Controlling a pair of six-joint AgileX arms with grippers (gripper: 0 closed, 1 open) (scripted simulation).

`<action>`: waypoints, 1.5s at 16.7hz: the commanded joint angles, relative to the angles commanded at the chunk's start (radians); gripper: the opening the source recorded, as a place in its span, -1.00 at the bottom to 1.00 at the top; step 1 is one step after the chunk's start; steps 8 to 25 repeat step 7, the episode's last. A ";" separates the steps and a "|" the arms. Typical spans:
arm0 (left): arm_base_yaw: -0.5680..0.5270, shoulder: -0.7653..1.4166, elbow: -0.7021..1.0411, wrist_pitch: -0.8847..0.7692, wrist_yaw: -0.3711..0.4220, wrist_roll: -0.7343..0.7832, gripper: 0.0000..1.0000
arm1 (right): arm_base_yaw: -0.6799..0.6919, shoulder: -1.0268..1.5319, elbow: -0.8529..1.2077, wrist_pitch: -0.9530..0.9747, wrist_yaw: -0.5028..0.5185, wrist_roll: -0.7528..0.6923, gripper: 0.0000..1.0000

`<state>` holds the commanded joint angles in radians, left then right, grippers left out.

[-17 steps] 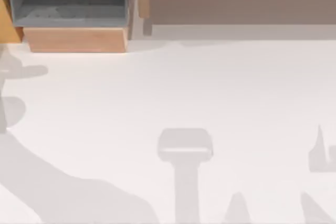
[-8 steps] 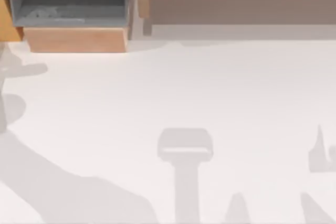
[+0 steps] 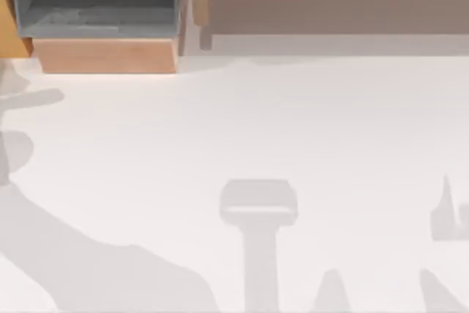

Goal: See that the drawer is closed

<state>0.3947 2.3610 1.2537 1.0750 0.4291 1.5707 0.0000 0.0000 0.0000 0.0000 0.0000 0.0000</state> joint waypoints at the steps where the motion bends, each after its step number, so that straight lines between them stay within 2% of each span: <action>1: 0.000 0.000 0.000 0.000 0.000 0.000 0.96 | 0.000 0.000 0.000 0.000 0.000 0.000 1.00; 25: 0.000 0.000 0.000 0.000 0.000 0.000 1.00 | 0.000 0.000 0.000 0.000 0.000 0.000 1.00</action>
